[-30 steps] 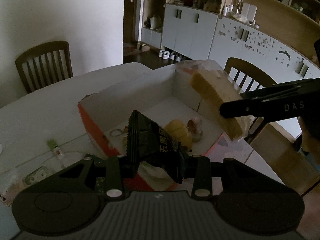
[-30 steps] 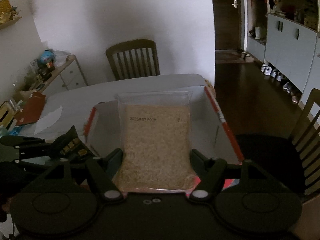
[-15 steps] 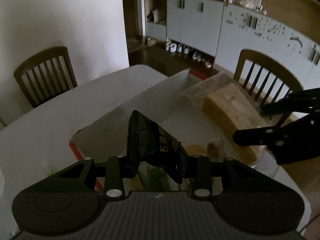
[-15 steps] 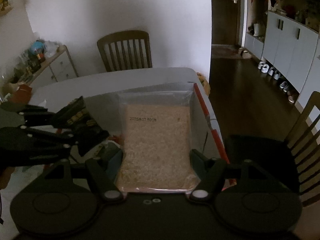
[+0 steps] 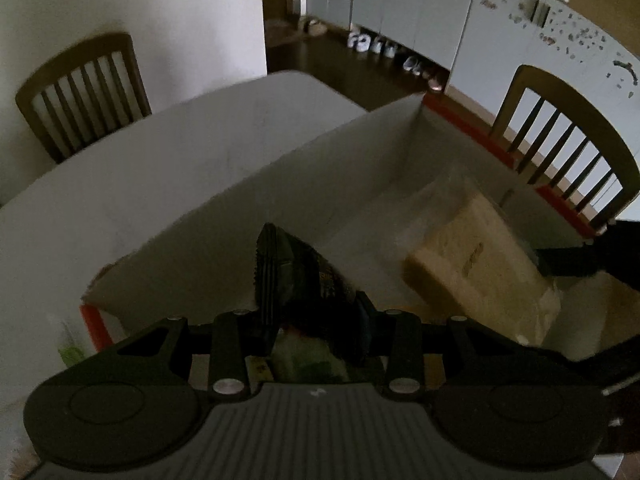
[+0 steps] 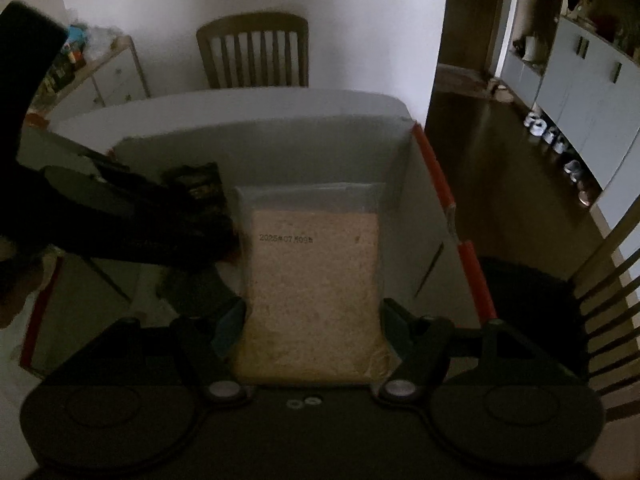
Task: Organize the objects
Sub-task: 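Open both tools to drop the bread loaf and black bag in the shoebox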
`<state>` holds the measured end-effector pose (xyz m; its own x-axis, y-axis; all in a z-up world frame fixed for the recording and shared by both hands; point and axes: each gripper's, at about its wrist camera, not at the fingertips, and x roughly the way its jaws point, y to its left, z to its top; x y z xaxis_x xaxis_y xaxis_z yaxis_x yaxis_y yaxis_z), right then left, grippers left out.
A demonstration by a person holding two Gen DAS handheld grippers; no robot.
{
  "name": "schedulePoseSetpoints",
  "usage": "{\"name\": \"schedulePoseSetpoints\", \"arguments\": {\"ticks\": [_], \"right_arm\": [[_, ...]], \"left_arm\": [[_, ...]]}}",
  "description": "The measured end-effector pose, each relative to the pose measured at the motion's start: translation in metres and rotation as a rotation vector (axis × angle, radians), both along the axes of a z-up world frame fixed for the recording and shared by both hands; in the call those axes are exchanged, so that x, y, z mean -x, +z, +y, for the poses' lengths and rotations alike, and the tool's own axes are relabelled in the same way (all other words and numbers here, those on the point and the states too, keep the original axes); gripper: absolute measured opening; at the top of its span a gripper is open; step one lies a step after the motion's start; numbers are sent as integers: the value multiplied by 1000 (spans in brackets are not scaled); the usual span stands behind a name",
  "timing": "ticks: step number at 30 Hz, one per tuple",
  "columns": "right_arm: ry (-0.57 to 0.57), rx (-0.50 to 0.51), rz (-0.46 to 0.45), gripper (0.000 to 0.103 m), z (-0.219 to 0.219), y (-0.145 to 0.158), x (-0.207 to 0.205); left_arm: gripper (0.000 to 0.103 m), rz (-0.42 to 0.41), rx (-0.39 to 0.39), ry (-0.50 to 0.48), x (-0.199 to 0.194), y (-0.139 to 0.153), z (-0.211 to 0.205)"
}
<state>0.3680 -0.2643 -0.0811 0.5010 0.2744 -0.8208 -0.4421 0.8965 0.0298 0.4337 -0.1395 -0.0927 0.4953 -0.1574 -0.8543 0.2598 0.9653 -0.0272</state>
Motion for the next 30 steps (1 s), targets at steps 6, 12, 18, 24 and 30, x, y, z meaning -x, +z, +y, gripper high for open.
{"name": "schedulePoseSetpoints", "arguments": {"ticks": [6, 12, 18, 24, 30], "right_arm": [[-15, 2, 41, 73, -5, -8, -7], [-35, -8, 42, 75, -11, -8, -11], [-27, -21, 35, 75, -16, -5, -5], [-15, -34, 8, 75, -21, 4, 0], [-3, -66, -10, 76, -30, 17, 4]], "left_arm": [[37, 66, 3, 19, -10, -17, 2], [38, 88, 2, 24, -12, -23, 4], [61, 48, -32, 17, -4, -20, 6], [62, 11, -25, 27, 6, -9, 7], [62, -26, -16, 44, 13, 7, 8]]}}
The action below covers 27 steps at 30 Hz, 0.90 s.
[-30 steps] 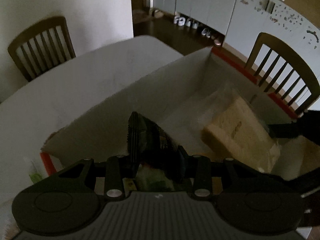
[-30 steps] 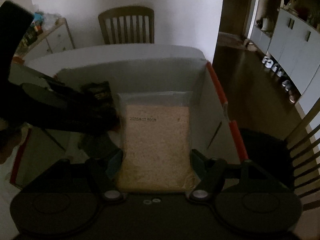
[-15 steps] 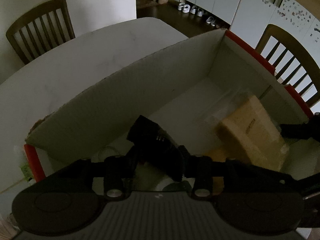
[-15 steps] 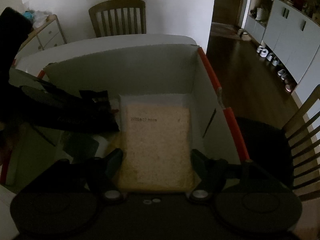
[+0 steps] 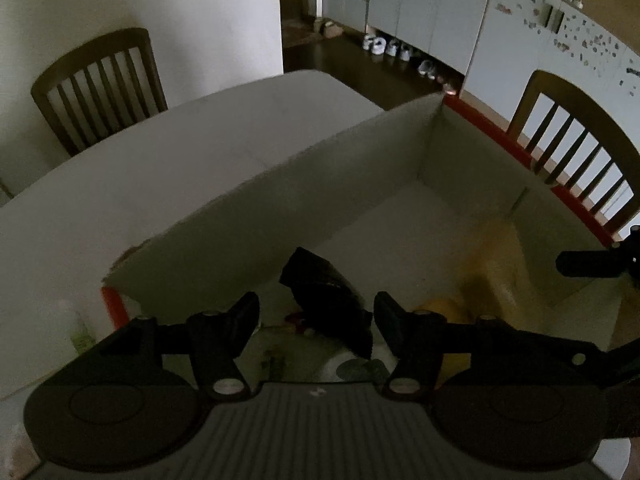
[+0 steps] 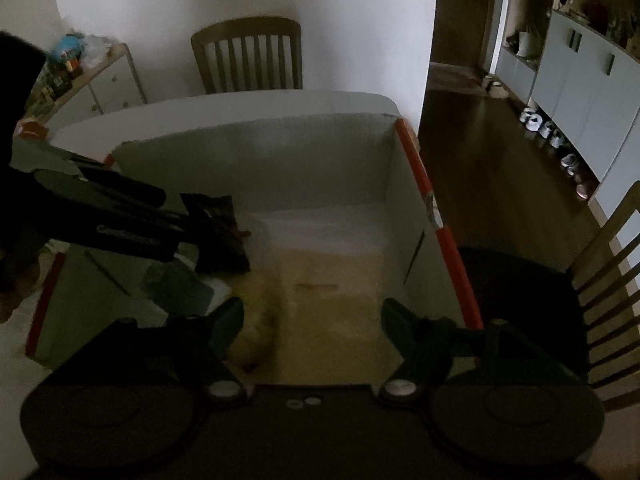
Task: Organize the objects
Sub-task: 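Open both tools to drop the bread loaf and black bag in the shoebox, then withdraw both tools from the shoebox back toward the remaining clutter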
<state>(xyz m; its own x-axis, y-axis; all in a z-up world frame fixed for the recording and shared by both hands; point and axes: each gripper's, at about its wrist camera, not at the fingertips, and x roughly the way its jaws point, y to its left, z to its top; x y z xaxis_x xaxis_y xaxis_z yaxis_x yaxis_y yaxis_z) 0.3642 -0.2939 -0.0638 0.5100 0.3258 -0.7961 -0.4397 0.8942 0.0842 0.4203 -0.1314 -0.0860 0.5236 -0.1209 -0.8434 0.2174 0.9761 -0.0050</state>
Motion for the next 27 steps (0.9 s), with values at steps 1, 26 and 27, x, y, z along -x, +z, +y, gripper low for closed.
{"name": "schedulePoseSetpoints", "arguments": {"ticks": [1, 26, 27], "right_arm": [[0, -3, -4, 76, -1, 2, 2], [78, -114, -96, 77, 10, 60, 66], [77, -121, -97, 77, 14, 62, 69]], "left_arm": [[62, -7, 1, 3, 1, 3, 1], [62, -172, 128, -32, 89, 71, 31], [62, -180, 131, -36, 93, 72, 34]]}}
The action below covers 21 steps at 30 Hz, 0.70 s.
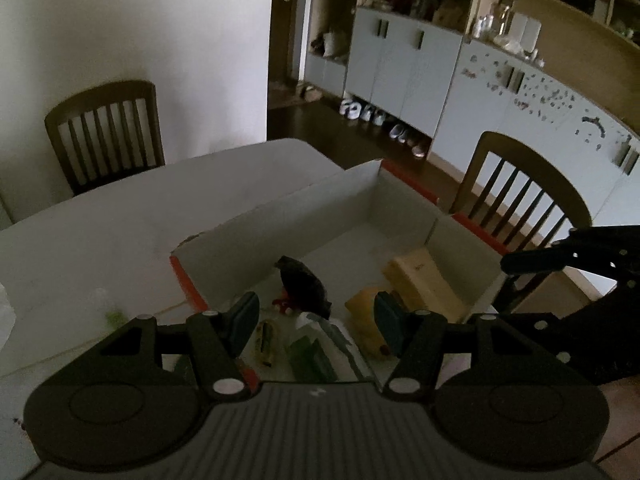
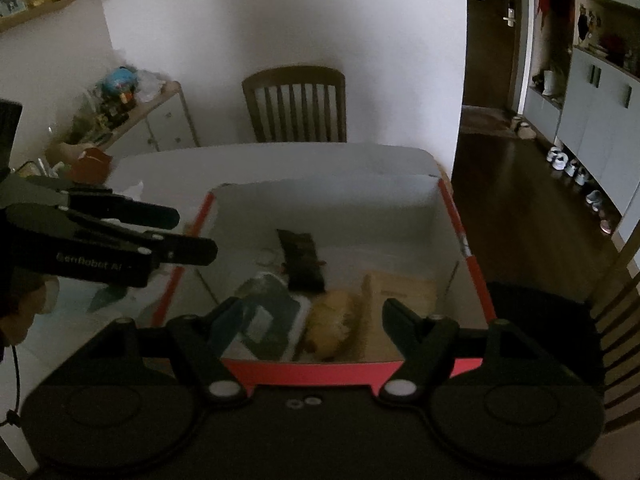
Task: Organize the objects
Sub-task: 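Withdraw both tools from the shoebox back toward the remaining clutter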
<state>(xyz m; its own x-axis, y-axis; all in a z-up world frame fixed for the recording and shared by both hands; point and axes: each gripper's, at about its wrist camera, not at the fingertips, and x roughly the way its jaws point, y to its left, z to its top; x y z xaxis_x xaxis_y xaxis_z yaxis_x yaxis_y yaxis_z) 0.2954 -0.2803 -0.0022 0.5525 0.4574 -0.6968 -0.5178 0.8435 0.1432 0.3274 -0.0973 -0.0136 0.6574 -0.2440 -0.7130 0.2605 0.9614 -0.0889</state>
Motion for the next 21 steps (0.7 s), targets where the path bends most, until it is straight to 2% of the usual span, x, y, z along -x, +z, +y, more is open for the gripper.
{"name": "schedulePoseSetpoints", "arguments": {"ticks": [1, 3, 5, 8, 21], "right_arm": [[0, -11, 0, 77, 3, 1, 4], [-8, -38, -1, 77, 9, 4, 12], [-13, -64, -8, 80, 16, 5, 20], [-12, -80, -8, 84, 32, 4, 32], [6, -66, 10, 86, 117, -10, 75]], "left_arm": [[62, -7, 3, 0, 5, 2, 3], [72, -16, 16, -1, 13, 4, 12], [76, -31, 24, 3, 23, 5, 22], [77, -44, 27, 12, 37, 5, 38], [85, -42, 12, 70, 85, -18, 128]]}}
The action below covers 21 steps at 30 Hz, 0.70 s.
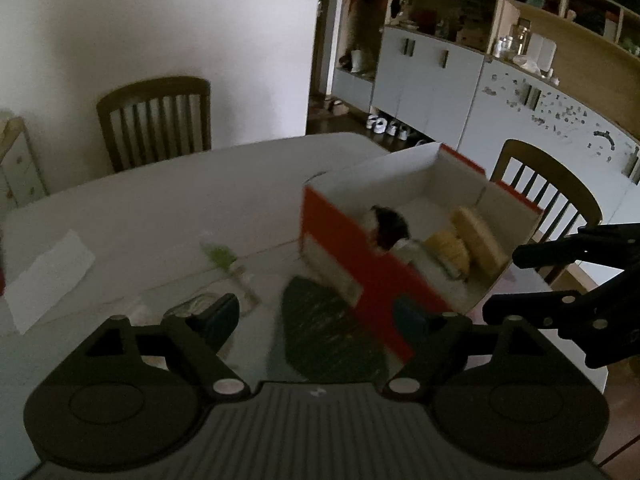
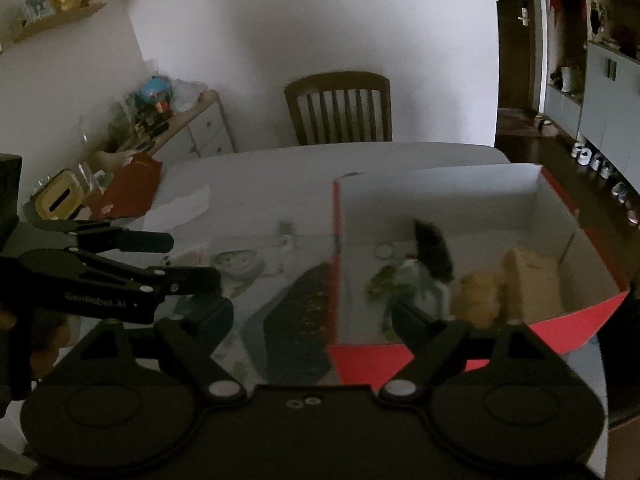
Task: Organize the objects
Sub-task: 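Withdraw both tools from the shoebox back toward the remaining clutter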
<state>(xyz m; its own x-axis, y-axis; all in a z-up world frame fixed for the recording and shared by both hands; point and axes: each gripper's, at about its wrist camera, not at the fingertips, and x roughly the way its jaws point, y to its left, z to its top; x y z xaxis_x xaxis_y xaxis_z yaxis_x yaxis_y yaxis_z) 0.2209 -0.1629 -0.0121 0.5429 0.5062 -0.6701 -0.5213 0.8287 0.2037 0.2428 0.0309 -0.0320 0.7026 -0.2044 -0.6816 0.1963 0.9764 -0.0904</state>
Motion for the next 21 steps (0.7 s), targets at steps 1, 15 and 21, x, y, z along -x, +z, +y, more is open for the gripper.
{"name": "schedulePoseSetpoints", "arguments": {"ticks": [1, 15, 21], "right_arm": [[4, 5, 7, 87, 7, -1, 1], [35, 73, 59, 87, 83, -17, 6], [54, 98, 70, 87, 115, -23, -4]], "left_arm": [[85, 5, 2, 4, 2, -2, 7], [102, 23, 4, 84, 18, -44, 104], [102, 33, -20, 108, 13, -63, 140]]}}
